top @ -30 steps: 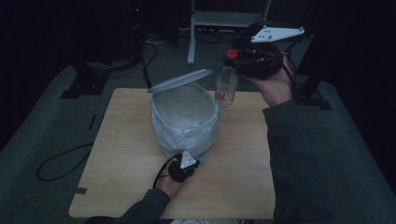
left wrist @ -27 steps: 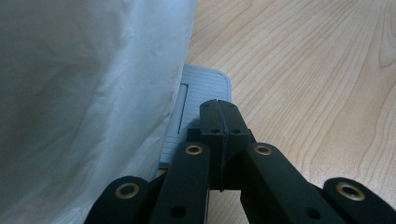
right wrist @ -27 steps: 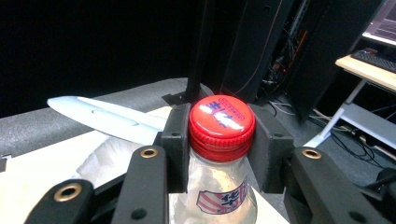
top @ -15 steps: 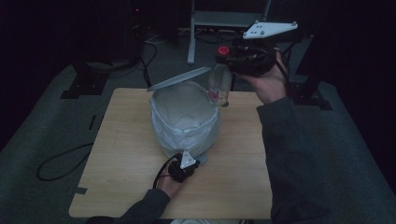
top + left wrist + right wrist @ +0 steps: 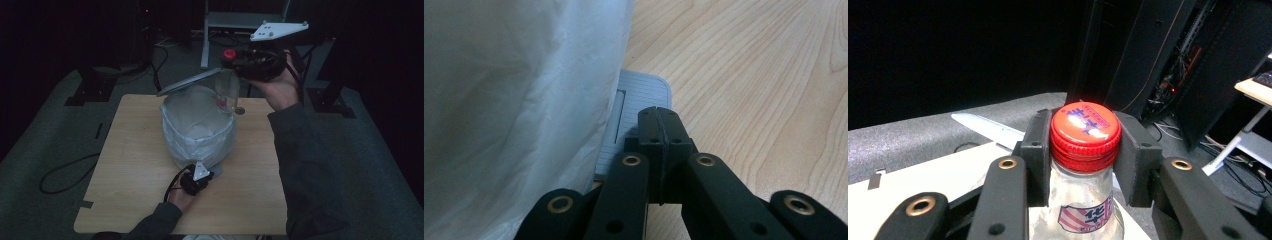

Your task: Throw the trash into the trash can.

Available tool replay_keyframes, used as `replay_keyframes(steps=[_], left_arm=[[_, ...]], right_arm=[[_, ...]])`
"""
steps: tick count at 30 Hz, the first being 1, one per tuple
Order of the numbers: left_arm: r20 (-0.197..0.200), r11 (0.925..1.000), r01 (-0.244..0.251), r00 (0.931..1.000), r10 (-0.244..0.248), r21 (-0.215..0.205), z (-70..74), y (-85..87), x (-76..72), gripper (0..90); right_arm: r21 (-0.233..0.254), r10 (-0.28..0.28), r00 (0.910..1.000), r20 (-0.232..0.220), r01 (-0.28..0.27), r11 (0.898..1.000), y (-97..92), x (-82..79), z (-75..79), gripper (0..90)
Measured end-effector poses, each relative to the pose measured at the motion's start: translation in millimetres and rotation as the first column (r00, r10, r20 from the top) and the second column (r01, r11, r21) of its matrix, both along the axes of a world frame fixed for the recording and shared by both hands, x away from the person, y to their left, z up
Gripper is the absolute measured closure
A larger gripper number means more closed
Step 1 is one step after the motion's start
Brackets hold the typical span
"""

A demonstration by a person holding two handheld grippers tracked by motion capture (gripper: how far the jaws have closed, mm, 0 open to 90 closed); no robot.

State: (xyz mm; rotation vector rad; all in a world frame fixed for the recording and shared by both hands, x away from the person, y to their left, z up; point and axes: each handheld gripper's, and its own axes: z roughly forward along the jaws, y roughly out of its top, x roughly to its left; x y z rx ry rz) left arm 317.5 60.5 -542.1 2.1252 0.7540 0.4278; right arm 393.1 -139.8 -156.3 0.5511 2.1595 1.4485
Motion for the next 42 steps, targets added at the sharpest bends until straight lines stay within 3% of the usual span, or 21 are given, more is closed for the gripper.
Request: replay_keyframes(steps=[26, 42], left_arm=[[0.0, 1.0, 0.0, 1.0, 0.0, 0.0, 0.0, 0.0, 0.0, 90.0], [0.0, 1.0, 0.0, 1.0, 0.0, 0.001, 0.0, 0.0, 0.0, 90.0]], right_arm=[[0.0, 0.092, 0.9956, -0.015, -0.092, 0.996, 32.8, -5.7, -8.0, 62.2], [-0.056, 0.135, 0.9901, -0.039, -0.137, 0.989, 52.0, -6.4, -22.5, 62.1]])
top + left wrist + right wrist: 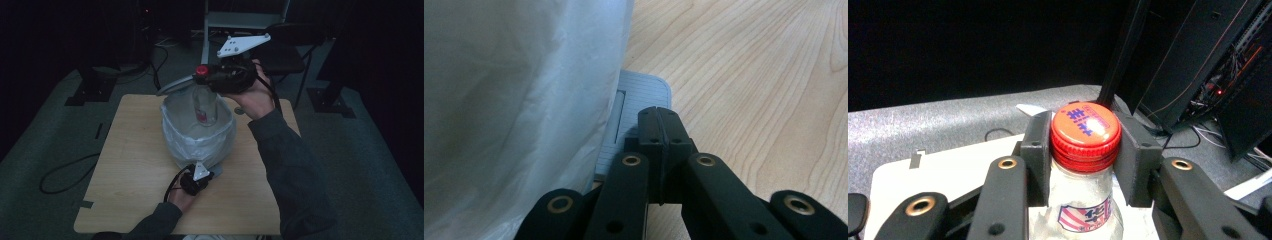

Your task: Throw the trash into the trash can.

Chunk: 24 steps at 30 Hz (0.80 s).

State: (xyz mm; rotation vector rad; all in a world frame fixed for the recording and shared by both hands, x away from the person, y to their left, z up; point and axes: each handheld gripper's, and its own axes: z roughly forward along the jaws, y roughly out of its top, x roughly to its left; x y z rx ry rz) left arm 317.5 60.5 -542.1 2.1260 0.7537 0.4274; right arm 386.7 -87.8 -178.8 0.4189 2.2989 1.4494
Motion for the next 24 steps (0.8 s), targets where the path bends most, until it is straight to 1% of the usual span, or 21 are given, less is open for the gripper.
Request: replay_keyframes(steps=[1, 5, 9, 14, 17, 18, 20, 21, 22, 23, 24], left_arm=[[0.0, 1.0, 0.0, 1.0, 0.0, -0.001, 0.0, 0.1, 0.1, 90.0], [-0.001, 1.0, 0.0, 1.0, 0.0, -0.001, 0.0, 0.1, 0.2, 90.0], [0.0, 1.0, -0.001, 1.0, 0.001, -0.001, 0.0, 0.0, 0.1, 90.0], [0.0, 1.0, 0.0, 1.0, 0.0, -0.001, 0.0, 0.2, 0.3, 90.0], [0.001, 1.0, -0.001, 1.0, 0.001, 0.0, 0.0, -0.1, 0.0, 90.0], [0.0, 1.0, -0.001, 1.0, 0.001, 0.0, 0.0, -0.1, 0.0, 90.0], [0.0, 1.0, -0.001, 1.0, 0.001, 0.0, 0.0, -0.2, -0.1, 90.0], [0.005, 1.0, 0.0, 1.0, 0.0, 0.002, -0.2, 0.0, 0.0, 90.0], [0.001, 1.0, -0.005, 1.0, 0.005, 0.0, 0.1, 0.0, -0.1, 90.0], [0.004, 1.0, -0.003, 1.0, 0.003, 0.008, 0.1, -0.4, -0.7, 90.0], [0.001, 1.0, -0.006, 1.0, 0.006, 0.002, 0.1, -0.4, -0.6, 90.0]], right_arm=[[-0.002, 0.0, 1.0, -0.001, 0.0, 1.0, 0.0, 0.4, -2.5, 62.1], [0.002, 0.004, 1.0, 0.0, -0.004, 1.0, -1.8, -0.4, -4.0, 62.1], [-0.015, 0.002, 0.9998, 0.018, -0.001, 1.0, -2.0, -4.4, -6.5, 62.0], [-0.025, 0.005, 0.9998, 0.02, -0.005, 1.0, -1.7, -5.1, -6.9, 61.6], [-0.053, 0.008, 0.9988, 0.048, -0.006, 0.999, -0.5, -7.6, -7.2, 60.8], [-0.049, 0.007, 0.9985, 0.054, -0.004, 0.999, -0.8, -8.0, -7.0, 60.7], [-0.037, 0.008, 0.9989, 0.046, -0.006, 0.999, -2.6, -7.8, -5.8, 60.8], [-0.039, 0.004, 0.9989, 0.047, -0.002, 0.999, -3.1, -7.9, -5.6, 60.8], [-0.04, 0.002, 0.9987, 0.051, 0.0, 0.999, -3.6, -8.2, -5.7, 60.8], [-0.041, 0.001, 0.9988, 0.049, 0.001, 0.999, -4.2, -8.7, -6.0, 60.8], [-0.038, 0.001, 0.9989, 0.047, 0.001, 0.999, -5.0, -9.3, -6.5, 60.7]])
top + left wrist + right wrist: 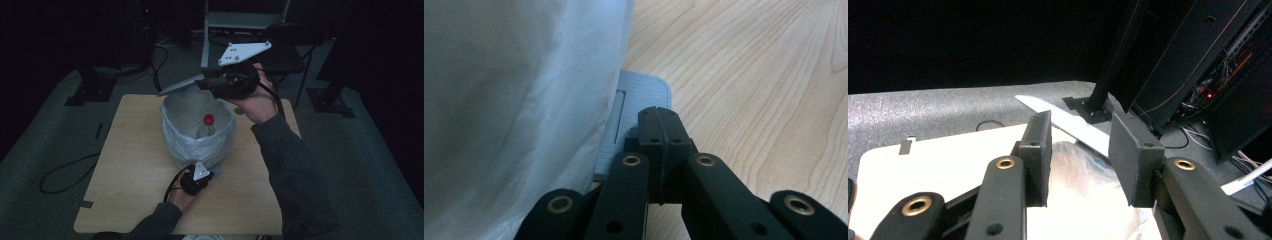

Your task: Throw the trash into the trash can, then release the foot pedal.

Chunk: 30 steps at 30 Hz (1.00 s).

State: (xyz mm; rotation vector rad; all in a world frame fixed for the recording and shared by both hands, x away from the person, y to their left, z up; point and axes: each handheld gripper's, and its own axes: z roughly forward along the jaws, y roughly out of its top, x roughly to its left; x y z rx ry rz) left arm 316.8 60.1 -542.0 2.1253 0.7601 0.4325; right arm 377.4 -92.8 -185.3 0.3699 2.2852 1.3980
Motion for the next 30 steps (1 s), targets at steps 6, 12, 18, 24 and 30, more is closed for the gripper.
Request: replay_keyframes(steps=[6, 12, 18, 24, 30], left_arm=[[-0.005, 1.0, 0.0, 1.0, 0.0, -0.005, 0.1, 0.8, 0.9, 90.0], [-0.004, 1.0, 0.002, 1.0, -0.002, -0.009, -0.2, 0.7, 1.1, 90.0], [-0.001, 1.0, 0.0, 1.0, 0.0, -0.007, -0.2, 0.7, 1.1, 90.0], [-0.001, 1.0, 0.0, 1.0, 0.0, -0.006, -0.1, 0.8, 1.0, 90.0], [-0.001, 1.0, 0.001, 1.0, -0.001, -0.006, -0.2, 0.7, 1.1, 90.0]], right_arm=[[0.022, -0.016, 0.9999, -0.007, 0.016, 1.0, -13.8, -0.7, -6.0, 60.0], [0.0, -0.036, 0.9993, -0.005, 0.036, 0.999, -26.2, -2.3, -17.9, 59.8], [0.014, -0.065, 0.9975, -0.027, 0.065, 0.998, -40.9, 2.0, -27.4, 59.6], [0.024, -0.089, 0.9948, -0.051, 0.09, 0.996, -54.1, 6.0, -37.7, 59.0], [0.025, -0.125, 0.9898, -0.068, 0.127, 0.992, -65.9, 13.1, -49.9, 58.6]])
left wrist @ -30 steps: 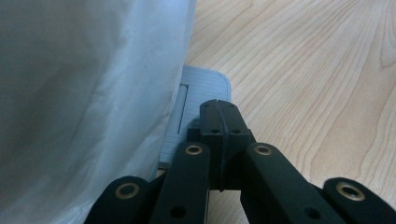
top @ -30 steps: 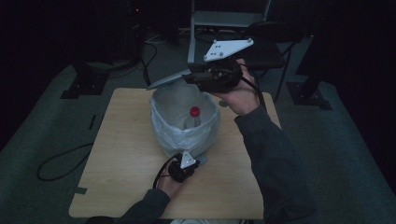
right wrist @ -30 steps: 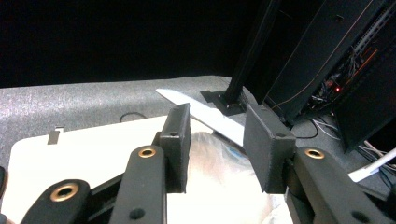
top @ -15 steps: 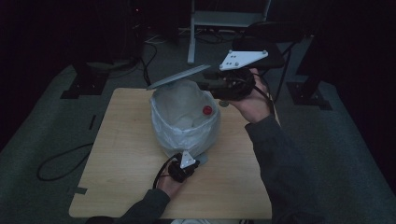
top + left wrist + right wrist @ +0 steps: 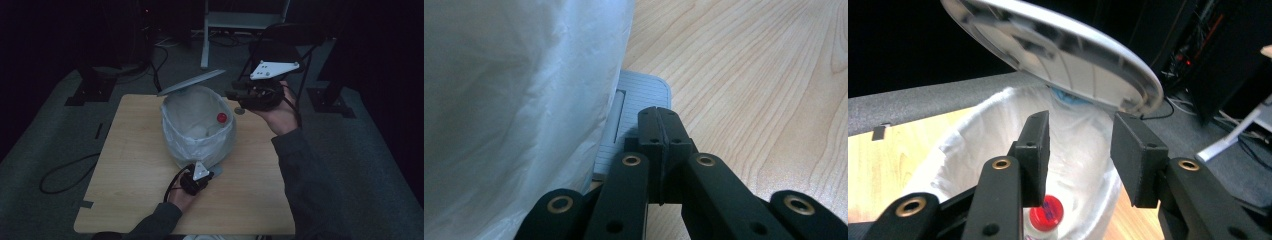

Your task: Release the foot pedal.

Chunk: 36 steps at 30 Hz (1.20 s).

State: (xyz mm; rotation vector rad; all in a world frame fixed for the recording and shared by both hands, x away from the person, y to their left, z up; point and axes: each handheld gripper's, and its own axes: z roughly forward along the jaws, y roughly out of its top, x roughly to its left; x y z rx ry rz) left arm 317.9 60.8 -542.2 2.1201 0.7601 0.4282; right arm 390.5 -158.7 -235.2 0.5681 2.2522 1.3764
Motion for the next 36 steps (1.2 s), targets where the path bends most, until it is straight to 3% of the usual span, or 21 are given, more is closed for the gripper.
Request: replay_keyframes(steps=[20, 31, 36], left_arm=[[0.0, 1.0, 0.0, 1.0, 0.0, -0.003, -0.1, -0.1, -0.1, 90.0], [0.005, 1.0, 0.005, 1.0, -0.005, 0.003, 0.2, 0.0, 0.7, 90.0], [0.002, 0.9998, 0.002, 1.0, -0.002, 0.019, 1.9, -1.5, 0.8, 90.0]], right_arm=[[0.006, -0.07, 0.9958, -0.059, 0.07, 0.998, -20.5, 20.0, -41.3, 52.3], [-0.017, -0.119, 0.9868, -0.11, 0.117, 0.993, -28.8, 29.8, -74.9, 50.3], [-0.035, -0.16, 0.9779, -0.135, 0.157, 0.987, -37.2, 36.7, -97.9, 49.6]])
